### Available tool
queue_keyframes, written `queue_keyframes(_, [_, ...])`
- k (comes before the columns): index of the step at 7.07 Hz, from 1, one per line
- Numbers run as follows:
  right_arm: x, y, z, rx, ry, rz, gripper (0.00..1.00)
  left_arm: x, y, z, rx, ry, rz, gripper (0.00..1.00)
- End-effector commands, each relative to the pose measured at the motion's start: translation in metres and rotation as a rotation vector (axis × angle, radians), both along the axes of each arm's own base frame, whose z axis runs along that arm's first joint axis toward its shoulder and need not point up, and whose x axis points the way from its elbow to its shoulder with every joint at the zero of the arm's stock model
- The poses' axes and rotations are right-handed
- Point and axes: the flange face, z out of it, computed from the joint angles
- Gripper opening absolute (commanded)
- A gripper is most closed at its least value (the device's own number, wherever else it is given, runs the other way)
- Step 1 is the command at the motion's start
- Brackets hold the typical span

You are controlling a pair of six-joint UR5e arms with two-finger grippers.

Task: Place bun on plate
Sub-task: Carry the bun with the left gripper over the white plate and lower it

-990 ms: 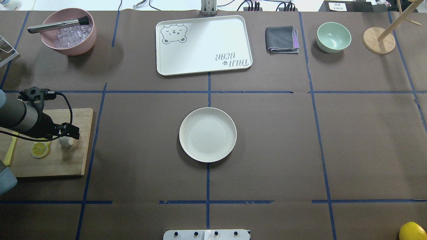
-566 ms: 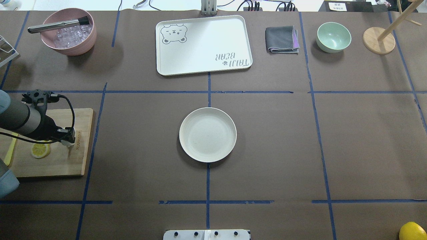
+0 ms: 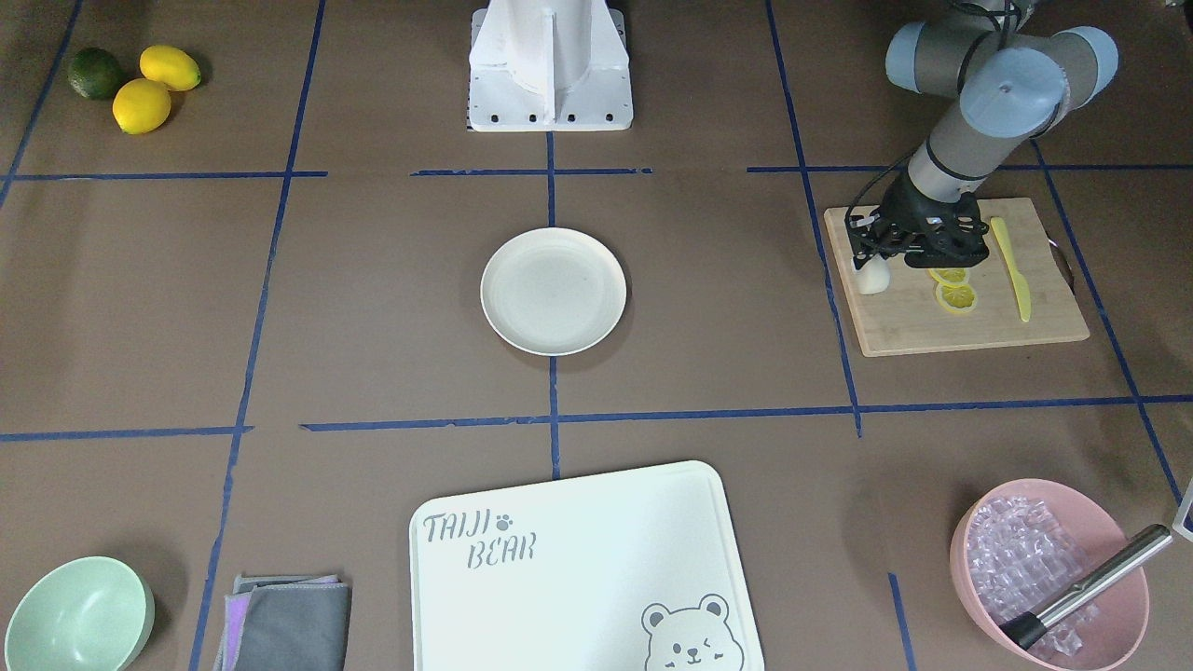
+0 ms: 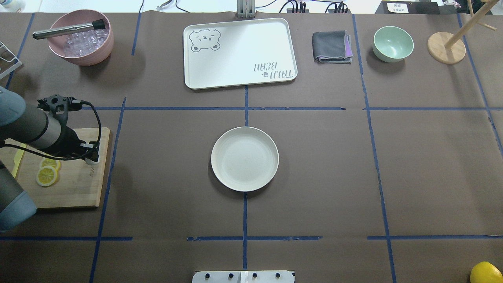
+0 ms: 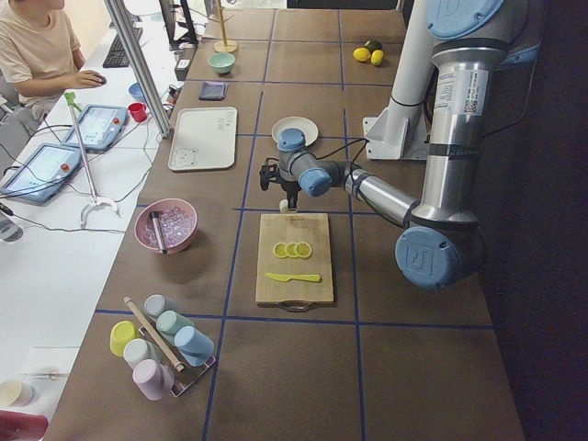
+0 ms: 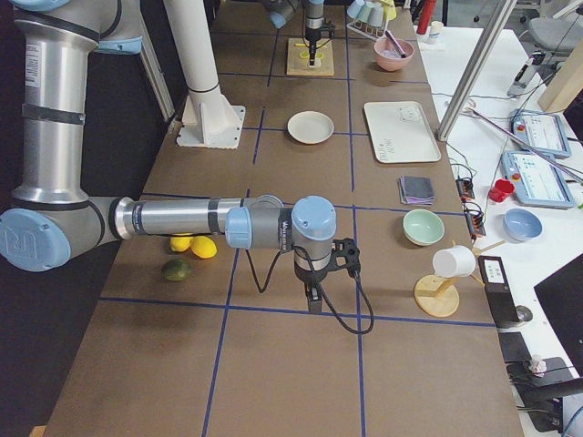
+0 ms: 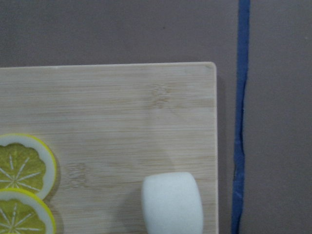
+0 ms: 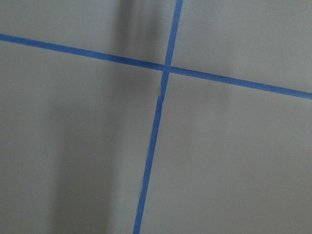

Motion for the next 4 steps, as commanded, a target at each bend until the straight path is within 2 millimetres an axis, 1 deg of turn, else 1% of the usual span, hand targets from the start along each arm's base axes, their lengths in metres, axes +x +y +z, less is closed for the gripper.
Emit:
queue_keyframes(1, [0.000, 0.000, -0.002, 0.002, -0.001, 0.001, 1.00, 0.036, -0.034, -0.117, -0.007, -0.011, -0.012, 0.29])
queue_keyframes(2, [0.000, -0.001, -0.002, 0.004, -0.001, 0.001, 1.00, 0.077, -0.016, -0.156, -0.045, 0.003, -0.025, 0.29])
queue_keyframes(3, [0.000, -0.001, -0.002, 0.002, -0.001, 0.001, 1.00, 0.140, -0.006, -0.195, -0.046, -0.001, -0.071, 0.29])
queue_keyframes(4, [0.000, -0.001, -0.003, 0.004, -0.001, 0.001, 1.00, 0.203, -0.008, -0.235, -0.048, -0.003, -0.088, 0.30])
